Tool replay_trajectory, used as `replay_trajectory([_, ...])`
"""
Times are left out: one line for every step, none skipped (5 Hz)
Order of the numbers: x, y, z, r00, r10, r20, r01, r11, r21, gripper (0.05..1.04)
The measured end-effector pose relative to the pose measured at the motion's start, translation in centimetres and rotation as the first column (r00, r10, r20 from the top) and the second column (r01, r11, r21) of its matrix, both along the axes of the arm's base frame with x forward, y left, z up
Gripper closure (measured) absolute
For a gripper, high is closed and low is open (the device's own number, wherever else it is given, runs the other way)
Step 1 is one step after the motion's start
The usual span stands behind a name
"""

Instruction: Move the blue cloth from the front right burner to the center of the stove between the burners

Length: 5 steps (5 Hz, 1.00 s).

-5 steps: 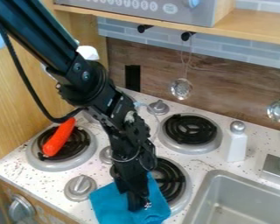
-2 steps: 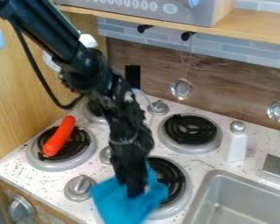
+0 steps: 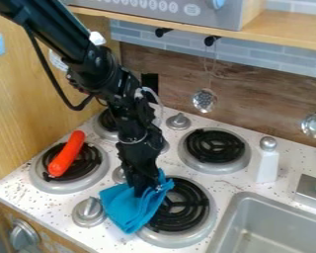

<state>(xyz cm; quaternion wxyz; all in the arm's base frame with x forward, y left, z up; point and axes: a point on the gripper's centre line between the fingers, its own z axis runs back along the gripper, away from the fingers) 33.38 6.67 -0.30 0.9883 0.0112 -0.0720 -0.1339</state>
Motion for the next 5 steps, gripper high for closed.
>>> replay_trajectory([0.9, 0.5, 0.0, 1.0, 0.009, 0.003, -0.009, 1.0, 0.001, 0.937])
replay_trajectory([2.1, 1.8, -0.7, 0.999, 0.043, 0.003, -0.043, 0.999, 0.007, 0.978])
replay_trajectory([2.6, 2.3, -0.8, 0.997, 0.073, -0.028, -0.073, 0.997, 0.003, 0.987])
replay_trajectory([3.9, 2.4, -0.7, 0.996, 0.089, -0.026, -0.089, 0.996, 0.004, 0.988])
replay_trajectory([5.6, 2.7, -0.8, 0.996, 0.091, 0.006, -0.091, 0.996, 0.009, 0.988])
